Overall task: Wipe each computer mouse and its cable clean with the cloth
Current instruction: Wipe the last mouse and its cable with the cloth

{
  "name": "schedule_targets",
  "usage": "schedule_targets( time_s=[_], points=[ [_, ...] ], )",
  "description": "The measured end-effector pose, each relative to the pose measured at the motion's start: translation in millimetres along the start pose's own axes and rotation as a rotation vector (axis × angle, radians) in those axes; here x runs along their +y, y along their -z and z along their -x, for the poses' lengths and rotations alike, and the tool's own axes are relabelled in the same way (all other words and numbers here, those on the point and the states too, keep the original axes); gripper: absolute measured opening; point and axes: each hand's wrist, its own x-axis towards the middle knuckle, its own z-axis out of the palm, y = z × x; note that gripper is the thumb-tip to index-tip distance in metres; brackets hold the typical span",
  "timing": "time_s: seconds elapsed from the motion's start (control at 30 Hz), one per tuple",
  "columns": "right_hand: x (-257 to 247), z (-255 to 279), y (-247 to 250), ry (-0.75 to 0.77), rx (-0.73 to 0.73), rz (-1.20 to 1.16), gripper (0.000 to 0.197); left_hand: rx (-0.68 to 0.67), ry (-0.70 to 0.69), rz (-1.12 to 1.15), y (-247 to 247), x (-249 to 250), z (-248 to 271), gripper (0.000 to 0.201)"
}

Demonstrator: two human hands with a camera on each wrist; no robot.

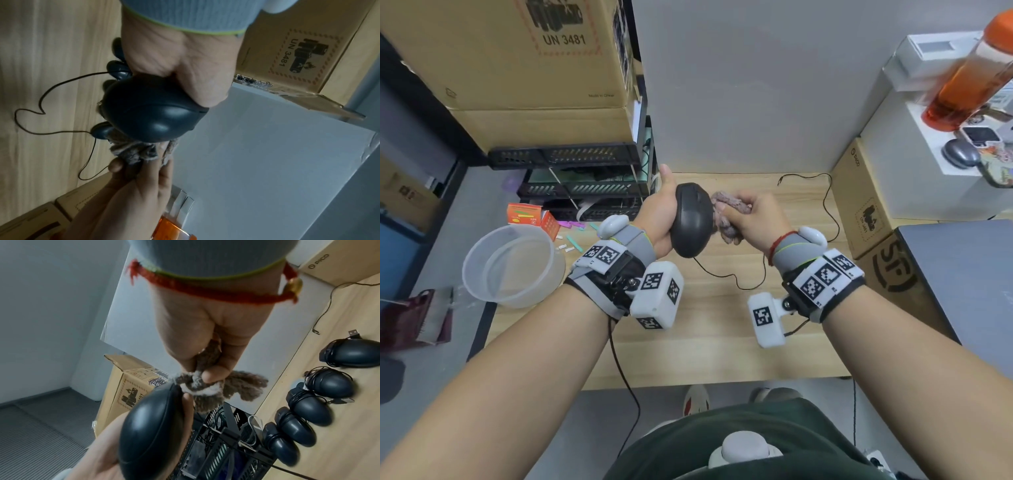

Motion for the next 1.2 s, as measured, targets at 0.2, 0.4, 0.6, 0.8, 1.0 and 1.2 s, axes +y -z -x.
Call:
schedule_targets(
  time_s=[0.2, 0.4, 0.6, 0.8, 1.0, 1.2],
  points=[
    [-17, 15, -14, 0.089, -0.100, -0.060, 0.036, -0.003, 0.088, -0.029, 11, -5, -14, 0.102],
    [-30, 20, -14, 0.173, -0.185, 0.095, 0.032, -0.035, 0.120, -0.134, 19, -15, -35, 0.110],
    [-18, 4, -10, 0.113, 0.136, 0.253, 0.030, -0.155, 0.042, -0.095, -9, -6, -1, 0.064],
    [-18, 23, -18, 0.366, -0.243, 0.486, 0.034, -0.055, 0.140, 0.110, 1, -1, -16, 0.063],
    [-26, 2, -8, 0.276, 0.067, 0.473, 0.025, -0.147, 0.088, 0.050, -16, -7, -10, 0.048],
    [-24, 14, -14, 0.397, -0.084, 0.496, 0.027, -0.030, 0.065, 0.091, -15, 3, -15, 0.047]
  ],
)
